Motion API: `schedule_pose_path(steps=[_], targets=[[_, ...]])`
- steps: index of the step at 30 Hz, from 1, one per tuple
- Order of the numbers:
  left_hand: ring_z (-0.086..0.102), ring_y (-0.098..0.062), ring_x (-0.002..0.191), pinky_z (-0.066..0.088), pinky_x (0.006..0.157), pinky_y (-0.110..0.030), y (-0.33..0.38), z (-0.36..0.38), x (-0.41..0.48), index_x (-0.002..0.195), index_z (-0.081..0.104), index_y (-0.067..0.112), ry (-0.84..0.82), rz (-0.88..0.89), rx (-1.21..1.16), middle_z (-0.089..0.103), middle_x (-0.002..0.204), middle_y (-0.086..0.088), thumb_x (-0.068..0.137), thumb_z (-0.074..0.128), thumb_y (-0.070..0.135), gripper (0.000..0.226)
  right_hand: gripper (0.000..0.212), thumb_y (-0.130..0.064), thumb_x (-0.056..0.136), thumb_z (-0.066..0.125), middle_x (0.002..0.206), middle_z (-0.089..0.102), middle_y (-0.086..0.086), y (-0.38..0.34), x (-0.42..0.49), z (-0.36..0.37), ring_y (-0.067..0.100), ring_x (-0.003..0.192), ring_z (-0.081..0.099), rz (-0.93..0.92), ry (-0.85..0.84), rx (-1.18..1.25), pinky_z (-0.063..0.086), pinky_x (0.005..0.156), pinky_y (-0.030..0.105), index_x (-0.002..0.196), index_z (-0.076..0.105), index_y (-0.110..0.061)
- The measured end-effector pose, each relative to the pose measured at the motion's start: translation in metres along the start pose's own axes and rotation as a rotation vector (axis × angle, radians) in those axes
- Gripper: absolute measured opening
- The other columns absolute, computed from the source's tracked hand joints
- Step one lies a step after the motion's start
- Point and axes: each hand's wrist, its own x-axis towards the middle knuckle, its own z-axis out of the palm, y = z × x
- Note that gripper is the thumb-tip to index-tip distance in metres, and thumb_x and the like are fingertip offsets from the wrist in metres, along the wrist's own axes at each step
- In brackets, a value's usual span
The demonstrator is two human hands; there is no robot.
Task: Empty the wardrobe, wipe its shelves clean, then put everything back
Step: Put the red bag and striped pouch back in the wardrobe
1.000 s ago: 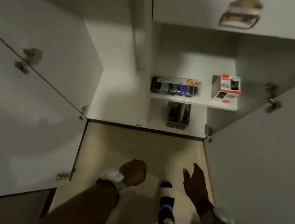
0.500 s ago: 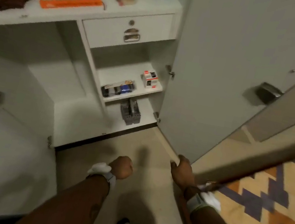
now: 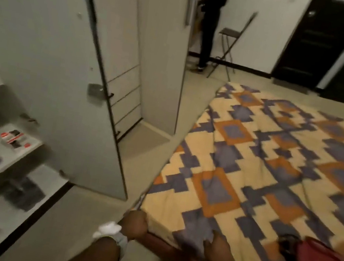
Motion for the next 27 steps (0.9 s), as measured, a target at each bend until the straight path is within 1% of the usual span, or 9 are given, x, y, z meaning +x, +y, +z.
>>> schedule_pose_path(steps=[2, 5, 8, 11, 13, 17, 20, 23, 27], targets=[[0.056, -0.015, 0.071, 0.053, 0.084, -0.034, 0.062, 0.036, 0.001, 0.079, 0.063, 0.028, -0.037, 0.065, 0.029, 0.060, 0.079, 0.001, 0.093, 0.052, 0.020, 0.020, 0.053, -0.036, 0.105, 0.044, 0.150, 0.042, 0.010, 0.050, -0.016, -0.034, 0.028, 0.135, 0.045, 0.106, 0.093, 0.042, 0.039, 0.111, 0.038, 0.150, 0.035, -0.010], [0.052, -0.013, 0.068, 0.054, 0.080, -0.035, 0.142, 0.092, 0.003, 0.073, 0.056, 0.027, -0.097, 0.207, 0.088, 0.061, 0.079, 0.001, 0.095, 0.051, 0.019, 0.024, 0.057, -0.036, 0.102, 0.049, 0.150, 0.044, 0.009, 0.124, -0.042, -0.078, 0.030, 0.135, 0.045, 0.190, 0.163, 0.155, 0.042, 0.104, 0.036, 0.151, 0.036, -0.010], [0.050, -0.016, 0.065, 0.047, 0.070, -0.036, 0.212, 0.147, -0.003, 0.068, 0.050, 0.021, -0.235, 0.383, 0.251, 0.053, 0.069, 0.001, 0.100, 0.047, 0.019, 0.032, 0.061, -0.047, 0.091, 0.041, 0.130, 0.059, 0.018, 0.195, -0.068, -0.098, 0.038, 0.123, 0.055, 0.252, 0.284, 0.220, 0.043, 0.093, 0.037, 0.131, 0.054, -0.003], [0.050, -0.017, 0.062, 0.046, 0.065, -0.036, 0.272, 0.190, -0.022, 0.067, 0.050, 0.024, -0.317, 0.468, 0.294, 0.053, 0.065, 0.003, 0.100, 0.047, 0.015, 0.034, 0.047, -0.028, 0.095, 0.054, 0.129, 0.060, 0.027, 0.245, -0.099, -0.112, 0.043, 0.121, 0.055, 0.424, 0.362, 0.255, 0.042, 0.099, 0.041, 0.127, 0.059, 0.006], [0.048, -0.016, 0.063, 0.044, 0.067, -0.035, 0.294, 0.208, -0.026, 0.066, 0.049, 0.027, -0.352, 0.526, 0.282, 0.051, 0.068, 0.007, 0.100, 0.047, 0.015, 0.037, 0.048, -0.025, 0.093, 0.056, 0.127, 0.060, 0.030, 0.259, -0.113, -0.116, 0.044, 0.118, 0.056, 0.472, 0.416, 0.297, 0.042, 0.099, 0.042, 0.128, 0.058, 0.008], [0.061, -0.025, 0.091, 0.039, 0.072, -0.028, 0.331, 0.252, -0.022, 0.072, 0.063, 0.011, -0.482, 0.560, 0.353, 0.069, 0.098, -0.006, 0.099, 0.047, 0.012, 0.032, 0.038, -0.013, 0.090, 0.059, 0.124, 0.058, 0.027, 0.304, -0.133, -0.110, 0.044, 0.116, 0.055, 0.586, 0.470, 0.442, 0.045, 0.097, 0.043, 0.126, 0.058, 0.000], [0.056, -0.021, 0.076, 0.041, 0.071, -0.033, 0.349, 0.275, -0.004, 0.059, 0.048, 0.017, -0.483, 0.586, 0.426, 0.065, 0.081, -0.006, 0.098, 0.047, 0.013, 0.039, 0.044, -0.011, 0.093, 0.057, 0.132, 0.055, 0.027, 0.327, -0.133, -0.111, 0.043, 0.124, 0.051, 0.654, 0.437, 0.496, 0.041, 0.104, 0.040, 0.135, 0.052, 0.003], [0.052, -0.032, 0.072, 0.045, 0.068, -0.044, 0.365, 0.292, 0.021, 0.060, 0.046, 0.014, -0.495, 0.578, 0.451, 0.052, 0.068, -0.007, 0.093, 0.047, 0.019, 0.033, 0.047, -0.015, 0.095, 0.054, 0.134, 0.056, 0.028, 0.345, -0.122, -0.111, 0.040, 0.128, 0.049, 0.698, 0.411, 0.483, 0.036, 0.107, 0.036, 0.137, 0.051, 0.008], [0.051, -0.013, 0.065, 0.044, 0.066, -0.028, 0.394, 0.300, 0.040, 0.071, 0.055, 0.023, -0.515, 0.538, 0.422, 0.054, 0.071, 0.004, 0.094, 0.051, 0.021, 0.024, 0.044, -0.020, 0.097, 0.050, 0.136, 0.053, 0.022, 0.360, -0.102, -0.129, 0.040, 0.127, 0.050, 0.735, 0.406, 0.471, 0.040, 0.104, 0.039, 0.137, 0.052, 0.000]])
